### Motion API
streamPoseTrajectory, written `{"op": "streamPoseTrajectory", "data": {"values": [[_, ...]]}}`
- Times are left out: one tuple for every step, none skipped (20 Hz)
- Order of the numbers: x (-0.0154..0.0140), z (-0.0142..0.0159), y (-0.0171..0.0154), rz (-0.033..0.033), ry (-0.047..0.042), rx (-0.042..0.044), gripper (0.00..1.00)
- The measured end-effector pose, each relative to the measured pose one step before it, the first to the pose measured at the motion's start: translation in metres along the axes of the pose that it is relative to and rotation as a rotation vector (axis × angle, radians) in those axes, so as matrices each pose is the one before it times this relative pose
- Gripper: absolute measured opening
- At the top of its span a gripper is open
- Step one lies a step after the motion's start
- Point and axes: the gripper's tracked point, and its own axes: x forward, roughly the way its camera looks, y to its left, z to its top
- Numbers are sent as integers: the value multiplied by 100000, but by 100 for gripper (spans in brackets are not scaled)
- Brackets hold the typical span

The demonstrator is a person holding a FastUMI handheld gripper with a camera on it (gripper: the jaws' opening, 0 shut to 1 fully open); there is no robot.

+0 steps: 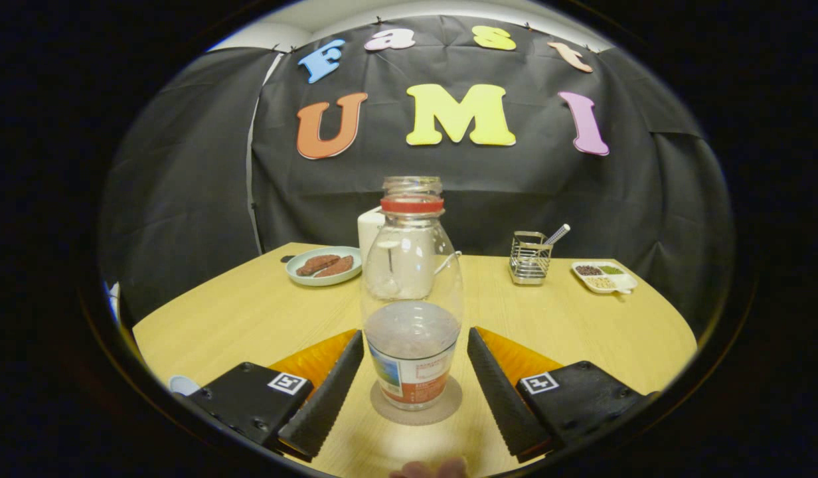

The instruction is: Take the bottle from table, then pour the juice into the cup, finally place the bottle on the coaster

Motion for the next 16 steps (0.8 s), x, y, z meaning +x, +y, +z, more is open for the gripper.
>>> {"op": "streamPoseTrajectory", "data": {"values": [[-468, 221, 60, 18, -352, 234, 100], [-483, 72, 132, 219, -376, 807, 100], [-489, 256, 97, -66, -413, 898, 100], [-646, 261, 46, 31, -671, 858, 100], [-698, 332, 128, 183, -620, 688, 100], [-982, 497, 206, 239, -868, 612, 100], [-1176, 781, -41, -399, -2183, 598, 100], [-1386, 1073, -15, -306, -2572, 354, 100], [-1370, 1310, -100, -718, -2693, 527, 100], [-1401, 1116, -337, -1409, -1808, 640, 100], [-1406, 1459, -317, -1411, -1846, 1145, 100], [-1517, 1460, -191, -1209, -2137, 493, 100], [-1460, 1878, -430, -2275, -3089, -768, 100], [-1495, 1884, -531, -1830, -3926, -2164, 100], [-1184, 1888, -324, -1343, -4133, -2211, 100], [-897, 1462, -1024, -741, -3544, -1578, 100]]}}
